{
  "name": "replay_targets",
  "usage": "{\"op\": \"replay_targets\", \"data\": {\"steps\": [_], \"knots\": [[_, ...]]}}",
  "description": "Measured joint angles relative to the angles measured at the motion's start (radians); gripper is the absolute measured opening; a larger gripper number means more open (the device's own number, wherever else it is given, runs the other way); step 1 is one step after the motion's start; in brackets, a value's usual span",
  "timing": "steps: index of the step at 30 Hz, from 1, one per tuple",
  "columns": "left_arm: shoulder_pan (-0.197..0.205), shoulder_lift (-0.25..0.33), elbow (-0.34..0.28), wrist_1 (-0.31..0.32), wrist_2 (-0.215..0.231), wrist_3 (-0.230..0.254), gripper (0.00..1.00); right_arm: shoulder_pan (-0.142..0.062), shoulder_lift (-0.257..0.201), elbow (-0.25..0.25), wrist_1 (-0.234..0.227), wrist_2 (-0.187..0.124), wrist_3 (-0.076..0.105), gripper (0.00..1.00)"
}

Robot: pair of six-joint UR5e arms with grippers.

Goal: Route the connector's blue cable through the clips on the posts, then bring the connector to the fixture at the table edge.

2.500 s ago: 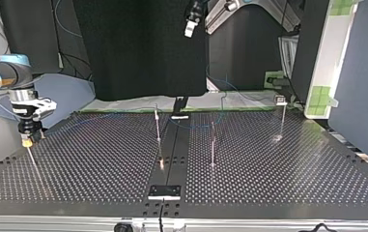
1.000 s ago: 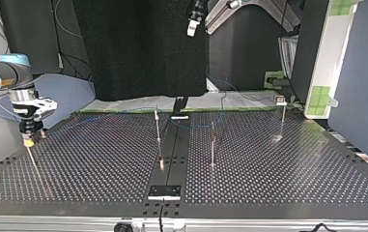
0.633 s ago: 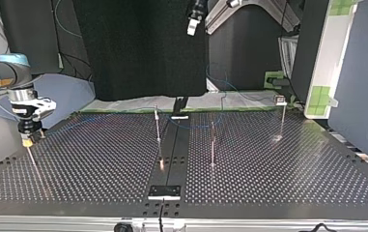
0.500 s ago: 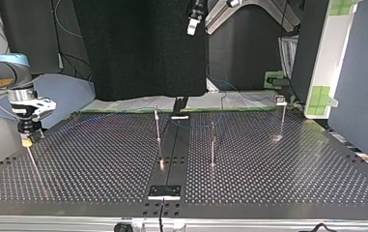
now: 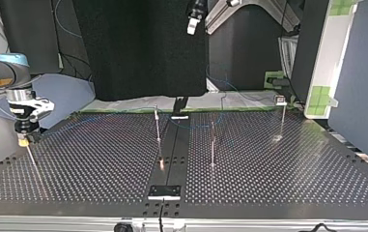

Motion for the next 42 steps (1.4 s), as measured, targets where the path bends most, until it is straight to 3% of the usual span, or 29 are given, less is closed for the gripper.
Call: {"op": "replay_targets", "data": {"steps": [8, 25, 42], "knots": [[-0.002, 0.002, 0.000, 0.000, -0.001, 0.000, 1.00, 0.000, 0.000, 0.000, 0.000, 0.007, 0.000, 1.00], [-0.009, 0.003, 0.000, -0.005, -0.014, 0.000, 1.00, -0.001, 0.000, 0.000, 0.008, 0.056, -0.002, 1.00], [-0.017, 0.009, -0.008, -0.009, -0.029, -0.001, 1.00, -0.002, 0.000, 0.000, 0.025, 0.135, -0.005, 1.00]]}}
